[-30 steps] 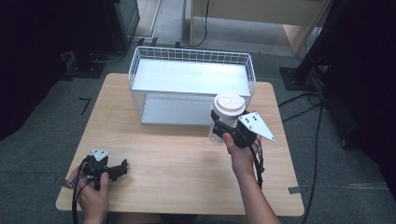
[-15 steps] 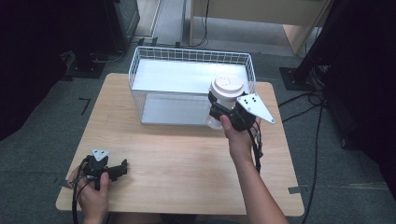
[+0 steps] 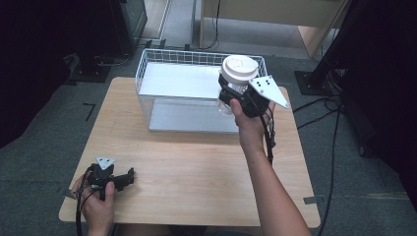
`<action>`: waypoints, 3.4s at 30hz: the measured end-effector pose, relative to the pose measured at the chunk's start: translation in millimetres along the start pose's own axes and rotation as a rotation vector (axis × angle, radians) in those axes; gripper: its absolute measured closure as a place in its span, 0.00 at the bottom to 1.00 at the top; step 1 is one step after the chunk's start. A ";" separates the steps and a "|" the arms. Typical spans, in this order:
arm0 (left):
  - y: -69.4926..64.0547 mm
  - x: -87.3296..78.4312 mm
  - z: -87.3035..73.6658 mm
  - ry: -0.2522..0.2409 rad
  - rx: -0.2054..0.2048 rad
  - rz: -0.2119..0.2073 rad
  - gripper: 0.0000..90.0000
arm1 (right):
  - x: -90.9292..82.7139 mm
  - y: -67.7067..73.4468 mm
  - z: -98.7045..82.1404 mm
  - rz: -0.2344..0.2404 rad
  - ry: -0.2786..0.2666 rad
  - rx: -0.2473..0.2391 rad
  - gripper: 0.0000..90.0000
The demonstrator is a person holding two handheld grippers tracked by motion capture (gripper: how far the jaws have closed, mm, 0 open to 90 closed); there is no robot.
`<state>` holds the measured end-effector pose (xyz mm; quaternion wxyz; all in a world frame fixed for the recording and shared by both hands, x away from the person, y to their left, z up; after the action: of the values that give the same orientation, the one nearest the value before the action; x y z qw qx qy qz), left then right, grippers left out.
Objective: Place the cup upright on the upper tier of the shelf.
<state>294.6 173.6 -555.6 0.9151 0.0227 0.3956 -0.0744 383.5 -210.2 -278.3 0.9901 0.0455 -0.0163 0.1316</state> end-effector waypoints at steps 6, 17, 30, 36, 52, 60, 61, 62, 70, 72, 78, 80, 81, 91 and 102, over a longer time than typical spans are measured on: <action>0.0 0.0 0.0 0.000 0.000 0.000 0.00 | 12.0 -1.0 8.5 -0.012 -0.003 -0.018 0.17; -0.1 0.1 0.0 -0.001 -0.001 0.000 0.00 | 38.5 -2.8 7.1 -0.044 0.017 -0.045 0.17; -0.1 0.1 0.0 -0.001 -0.002 0.000 0.00 | 67.2 -5.1 1.9 -0.073 0.038 -0.055 0.17; -0.1 0.1 0.0 -0.001 -0.002 0.000 0.00 | 81.0 -7.5 0.8 -0.092 0.035 -0.066 0.17; -0.1 0.0 0.0 0.000 -0.001 -0.001 0.00 | 105.6 -13.7 0.5 -0.115 0.056 -0.088 0.17; -0.1 0.0 0.0 0.000 -0.001 0.000 0.00 | 108.7 -17.7 -5.6 -0.121 0.074 -0.090 0.17; -0.1 0.0 0.0 0.000 -0.001 -0.001 0.00 | 108.8 -17.9 -5.6 -0.120 0.074 -0.089 0.17; -0.1 0.0 0.0 0.000 -0.002 -0.001 0.00 | 109.0 -18.1 -5.5 -0.117 0.074 -0.088 0.17; -0.1 0.0 0.0 0.000 -0.001 -0.001 0.00 | 108.3 -24.1 -7.5 -0.116 0.094 -0.072 0.06; -0.1 0.0 0.1 -0.001 -0.001 0.000 0.00 | 106.8 -25.0 -8.2 -0.100 0.098 -0.059 0.04; -0.1 0.0 0.0 -0.001 -0.001 0.000 0.00 | 103.8 -21.8 -14.5 -0.083 0.114 -0.079 0.03; -0.2 0.0 0.0 -0.001 -0.002 0.000 0.00 | 102.0 -22.4 -17.3 -0.084 0.117 -0.072 0.03; -0.1 0.1 0.0 -0.001 -0.001 0.000 0.00 | 100.9 -22.9 -19.4 -0.085 0.120 -0.067 0.03; -0.1 0.0 -0.1 0.001 0.000 -0.001 0.00 | 88.0 -32.5 -46.1 -0.102 0.143 -0.052 0.03; 0.1 -0.2 -0.2 0.004 0.003 -0.001 0.00 | 67.4 -38.3 -68.5 -0.100 0.156 -0.054 0.02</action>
<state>294.3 173.8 -555.5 0.9143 0.0243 0.3973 -0.0755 459.9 -223.1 -346.8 0.9946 0.0091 0.0594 0.0844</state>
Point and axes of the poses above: each handheld gripper's, and its own axes: x roughly forward along the jaws, z roughly out of its top, y roughly to its left, the point moved 5 cm from there along x, roughly forward along the jaws, and after that the axes turned 2 degrees about -z, right-handed, at the moved point
